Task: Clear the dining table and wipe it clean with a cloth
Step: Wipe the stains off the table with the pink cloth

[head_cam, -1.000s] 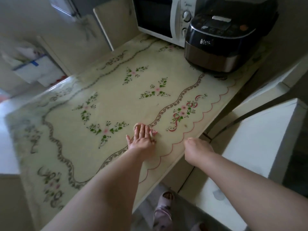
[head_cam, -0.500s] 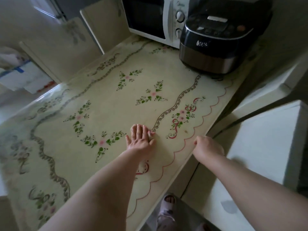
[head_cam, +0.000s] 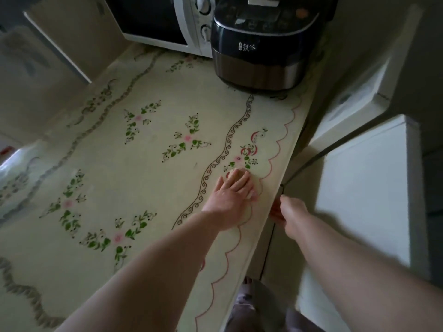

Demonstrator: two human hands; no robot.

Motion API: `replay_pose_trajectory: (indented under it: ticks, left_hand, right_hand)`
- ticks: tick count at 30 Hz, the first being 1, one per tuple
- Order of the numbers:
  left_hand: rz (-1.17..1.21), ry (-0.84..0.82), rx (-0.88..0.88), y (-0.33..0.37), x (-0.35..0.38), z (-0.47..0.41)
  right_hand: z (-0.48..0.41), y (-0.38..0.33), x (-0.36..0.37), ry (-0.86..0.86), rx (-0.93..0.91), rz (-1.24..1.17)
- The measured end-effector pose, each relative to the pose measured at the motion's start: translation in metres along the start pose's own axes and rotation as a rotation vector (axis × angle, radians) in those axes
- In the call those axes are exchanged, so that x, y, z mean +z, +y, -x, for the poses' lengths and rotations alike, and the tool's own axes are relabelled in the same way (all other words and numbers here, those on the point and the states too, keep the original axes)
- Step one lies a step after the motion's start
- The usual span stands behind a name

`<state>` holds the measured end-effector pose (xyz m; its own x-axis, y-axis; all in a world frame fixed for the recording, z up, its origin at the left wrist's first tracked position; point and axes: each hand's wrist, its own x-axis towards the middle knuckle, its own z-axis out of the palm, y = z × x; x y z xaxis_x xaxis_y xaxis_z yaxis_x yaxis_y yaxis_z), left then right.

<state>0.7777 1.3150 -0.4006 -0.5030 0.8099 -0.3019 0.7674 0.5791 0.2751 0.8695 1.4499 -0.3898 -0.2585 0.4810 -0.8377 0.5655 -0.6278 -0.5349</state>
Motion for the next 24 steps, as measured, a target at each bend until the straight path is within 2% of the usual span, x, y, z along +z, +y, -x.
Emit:
replay_pose_trajectory:
  ticks: [2,4,10,16,21,24]
  left_hand:
    - [-0.088,-0.046,0.095,0.02,0.007,0.004]
    - [-0.078,-0.08,0.145,0.034,0.01,0.012]
    - [0.052,-0.076,0.125,0.019,0.006,0.034]
    - [0.087,0.026,-0.159,-0.002,0.002,0.039]
    - [0.022,-0.018,-0.21,-0.003,0.0,0.033]
    - [0.029,-0.045,-0.246,-0.004,-0.004,0.025]
  right_hand:
    - [0.002,-0.001,0.001,-0.004,0.019,-0.089]
    - [0.004,-0.001,0.0,0.034,0.043,-0.109]
    - [0.014,0.003,-0.005,-0.017,0.118,-0.177]
    - [0.016,-0.006,-0.018,0.015,0.094,0.12]
    - [0.023,-0.016,-0.01,-0.103,-0.043,0.379]
    - [0.028,-0.023,0.0,-0.111,-0.139,0.43]
